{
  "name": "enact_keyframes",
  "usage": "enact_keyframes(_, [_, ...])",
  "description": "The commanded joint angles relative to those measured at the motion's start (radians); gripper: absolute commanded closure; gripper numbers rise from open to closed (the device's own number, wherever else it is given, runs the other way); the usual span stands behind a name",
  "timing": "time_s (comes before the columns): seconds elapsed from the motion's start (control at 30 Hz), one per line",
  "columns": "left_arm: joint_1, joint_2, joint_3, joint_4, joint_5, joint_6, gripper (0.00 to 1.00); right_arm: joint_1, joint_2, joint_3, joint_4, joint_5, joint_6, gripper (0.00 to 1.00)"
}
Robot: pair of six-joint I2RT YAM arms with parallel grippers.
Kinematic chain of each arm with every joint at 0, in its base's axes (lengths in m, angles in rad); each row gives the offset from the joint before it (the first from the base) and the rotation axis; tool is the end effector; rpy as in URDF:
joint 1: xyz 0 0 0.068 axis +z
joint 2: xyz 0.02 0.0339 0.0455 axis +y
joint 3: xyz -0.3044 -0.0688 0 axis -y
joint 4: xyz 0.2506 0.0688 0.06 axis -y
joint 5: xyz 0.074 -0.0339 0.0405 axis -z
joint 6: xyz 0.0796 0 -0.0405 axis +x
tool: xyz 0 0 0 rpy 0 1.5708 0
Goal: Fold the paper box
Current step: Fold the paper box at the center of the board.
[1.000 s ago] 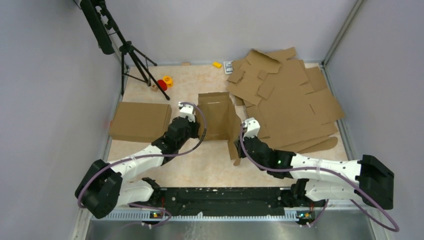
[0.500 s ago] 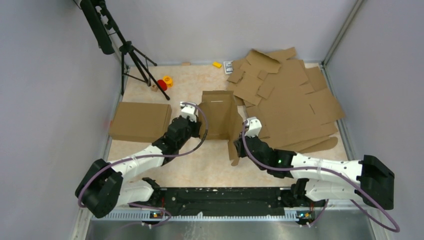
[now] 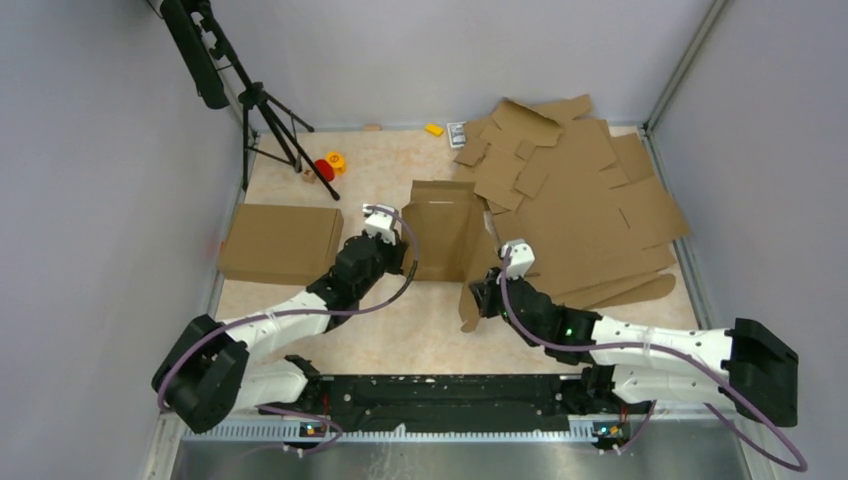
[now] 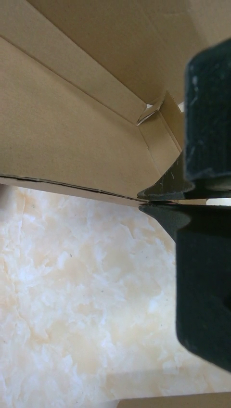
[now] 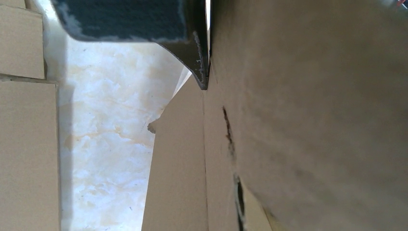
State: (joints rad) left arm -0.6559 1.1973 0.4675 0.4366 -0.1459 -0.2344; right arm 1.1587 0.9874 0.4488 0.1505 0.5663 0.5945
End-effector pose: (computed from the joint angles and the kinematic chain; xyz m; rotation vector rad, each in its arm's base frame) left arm 0.2305 -0.1628 0.2304 0.2944 1.8655 -0.4787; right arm 0.1308 0.1926 0.2371 -0.1733 1.9390 0.6304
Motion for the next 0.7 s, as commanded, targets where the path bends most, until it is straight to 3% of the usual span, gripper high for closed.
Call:
enact_keyframes(0.0, [-0.024,0.013,-0.01,0.078,0.075,-0.008,0.99,0.013,0.012,-0.009,0.163,-0.059,0.02,1.0])
enact_keyframes(0.17, [-0.033,0.013,-0.012,0.077,0.067,0.0,0.99,0.004,-0.029,-0.047,0.258,-0.114,-0.006,1.0])
enact_keyframes(0.4, [-0.033,0.012,-0.015,0.073,0.052,0.007,0.99,0.0,-0.087,-0.058,0.046,-0.057,-0.018,0.93])
enact_keyframes(0.53, [-0.033,0.011,-0.016,0.073,0.045,0.017,0.99,-0.001,-0.18,-0.088,-0.066,0.009,-0.004,0.77])
enact_keyframes(0.67, [-0.033,0.017,-0.02,0.086,0.061,0.04,0.99,-0.003,-0.288,-0.107,-0.145,0.036,-0.028,0.52])
